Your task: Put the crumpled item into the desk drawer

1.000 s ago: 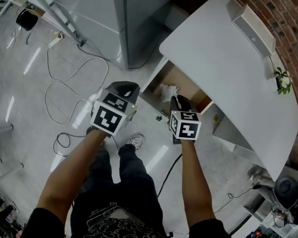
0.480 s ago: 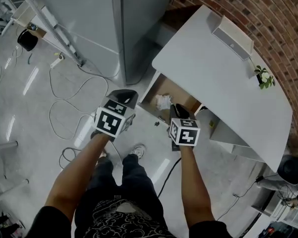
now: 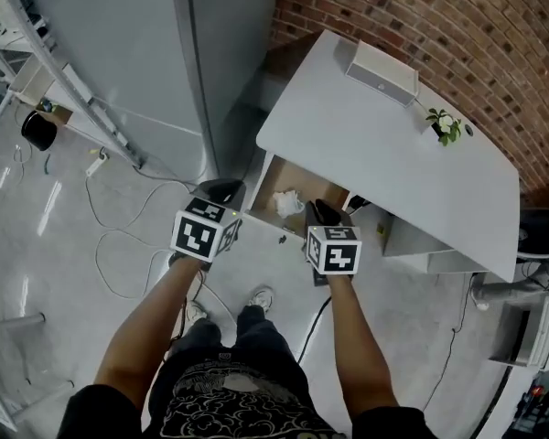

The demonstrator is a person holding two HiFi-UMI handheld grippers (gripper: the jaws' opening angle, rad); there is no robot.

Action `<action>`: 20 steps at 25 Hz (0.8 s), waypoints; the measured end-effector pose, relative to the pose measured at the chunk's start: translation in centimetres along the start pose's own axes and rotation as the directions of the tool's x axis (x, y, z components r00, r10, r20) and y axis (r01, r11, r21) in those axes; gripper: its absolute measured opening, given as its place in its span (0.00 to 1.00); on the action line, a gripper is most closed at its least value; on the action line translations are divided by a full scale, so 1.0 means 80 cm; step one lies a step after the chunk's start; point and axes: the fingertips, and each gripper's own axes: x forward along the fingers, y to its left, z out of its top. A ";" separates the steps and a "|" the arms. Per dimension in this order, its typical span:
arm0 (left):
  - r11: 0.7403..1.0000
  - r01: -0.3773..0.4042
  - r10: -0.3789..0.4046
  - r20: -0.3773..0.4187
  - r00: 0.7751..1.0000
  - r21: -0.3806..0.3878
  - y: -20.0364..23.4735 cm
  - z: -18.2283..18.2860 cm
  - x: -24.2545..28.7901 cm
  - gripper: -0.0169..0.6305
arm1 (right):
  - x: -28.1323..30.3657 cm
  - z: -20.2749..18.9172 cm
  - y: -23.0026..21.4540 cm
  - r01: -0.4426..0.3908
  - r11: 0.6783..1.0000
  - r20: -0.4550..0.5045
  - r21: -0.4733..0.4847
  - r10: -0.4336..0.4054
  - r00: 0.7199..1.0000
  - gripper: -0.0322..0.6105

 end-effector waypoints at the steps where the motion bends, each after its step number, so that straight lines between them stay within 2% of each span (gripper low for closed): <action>1: 1.000 0.007 -0.008 0.008 1.000 0.010 -0.004 0.005 -0.004 0.03 | -0.008 0.004 0.000 0.009 1.000 0.010 0.003 -0.009 1.000 0.14; 15: 0.978 0.131 -0.148 0.100 0.984 0.161 -0.058 0.064 -0.060 0.03 | -0.127 0.052 0.017 0.163 0.986 0.148 0.043 -0.167 0.975 0.10; 20: 0.968 0.167 -0.191 0.122 0.974 0.188 -0.071 0.075 -0.078 0.03 | -0.170 0.066 0.030 0.201 0.974 0.204 0.106 -0.219 0.954 0.10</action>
